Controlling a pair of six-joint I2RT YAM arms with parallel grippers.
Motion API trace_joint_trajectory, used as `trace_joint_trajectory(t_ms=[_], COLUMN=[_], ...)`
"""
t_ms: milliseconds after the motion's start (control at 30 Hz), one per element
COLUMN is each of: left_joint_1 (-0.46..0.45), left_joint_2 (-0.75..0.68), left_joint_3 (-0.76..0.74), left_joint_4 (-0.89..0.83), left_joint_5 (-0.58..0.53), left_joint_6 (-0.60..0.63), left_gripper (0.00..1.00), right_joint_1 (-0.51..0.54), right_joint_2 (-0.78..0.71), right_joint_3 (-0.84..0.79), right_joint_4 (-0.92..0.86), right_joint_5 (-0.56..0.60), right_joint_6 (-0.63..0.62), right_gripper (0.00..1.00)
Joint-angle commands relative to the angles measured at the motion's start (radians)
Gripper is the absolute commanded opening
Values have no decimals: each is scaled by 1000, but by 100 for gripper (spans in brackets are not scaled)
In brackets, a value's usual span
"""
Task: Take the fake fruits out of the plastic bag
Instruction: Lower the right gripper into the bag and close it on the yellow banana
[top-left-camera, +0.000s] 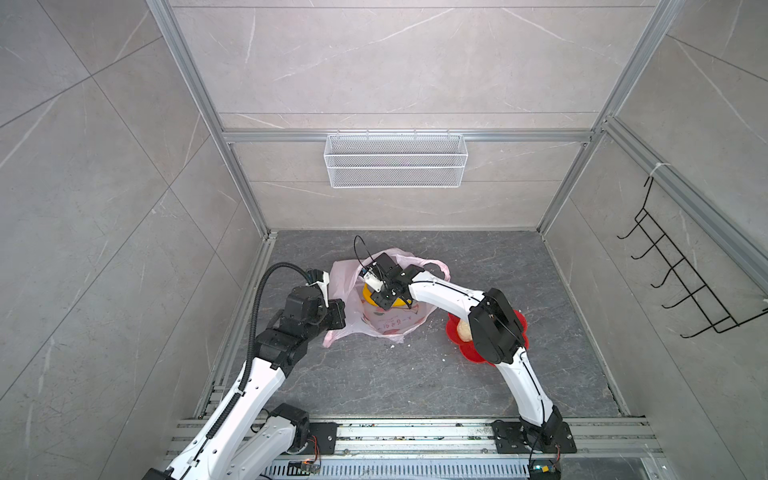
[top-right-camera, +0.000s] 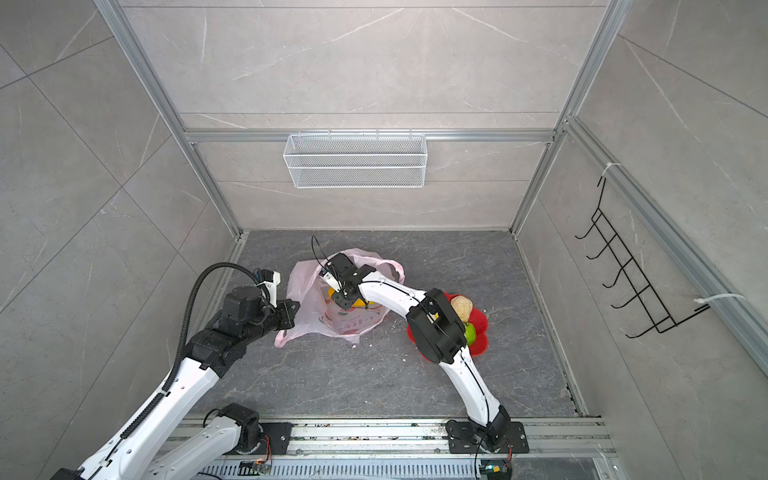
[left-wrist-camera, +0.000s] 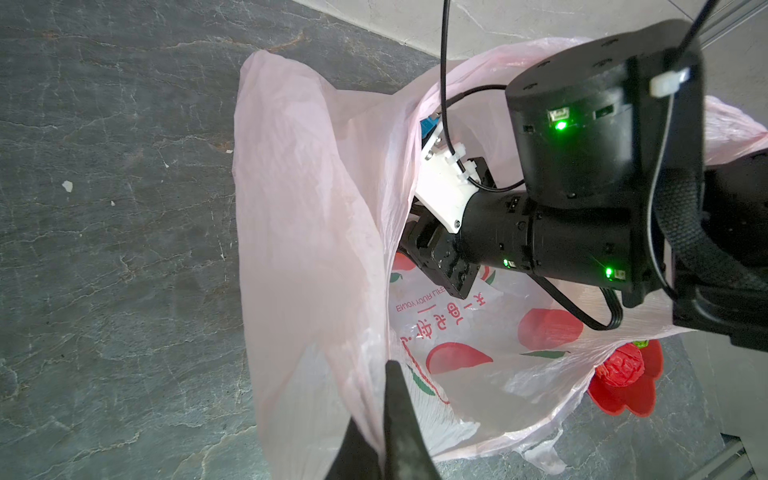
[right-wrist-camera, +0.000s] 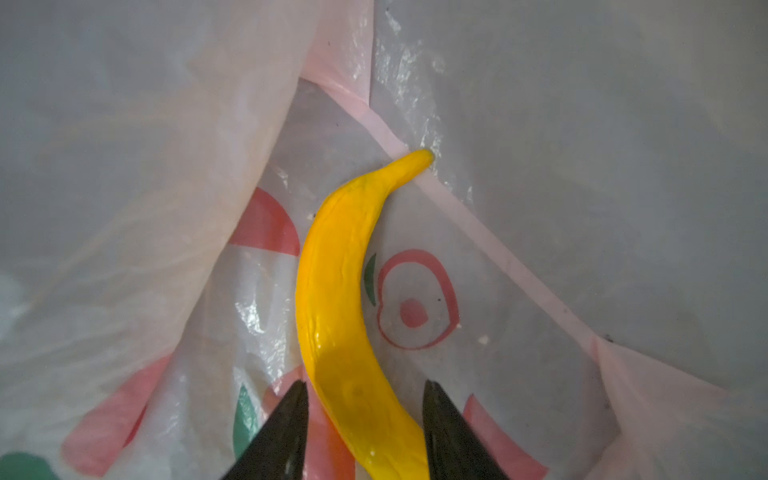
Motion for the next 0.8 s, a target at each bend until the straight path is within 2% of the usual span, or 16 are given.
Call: trace_joint_trajectory(t_ms=[0,600,767], left_joint_1=[-5,-6,-7], left_joint_2=[-16,0,7], left_joint_3=[-4,-1,1], left_joint_4=[8,9,3], left_joint_5=[18,16,14], left_joint_6=[26,25,25], left_gripper=[0,0,0], right_joint_1=[-7,-27,-27], right_joint_2=[45,167,165], right_joint_3=[52,168,167], right_joint_4=[-51,-129,-126], right_joint_5=[-28,-97,-110], right_joint_6=[-20,-42,-40], right_gripper=[49,50,39])
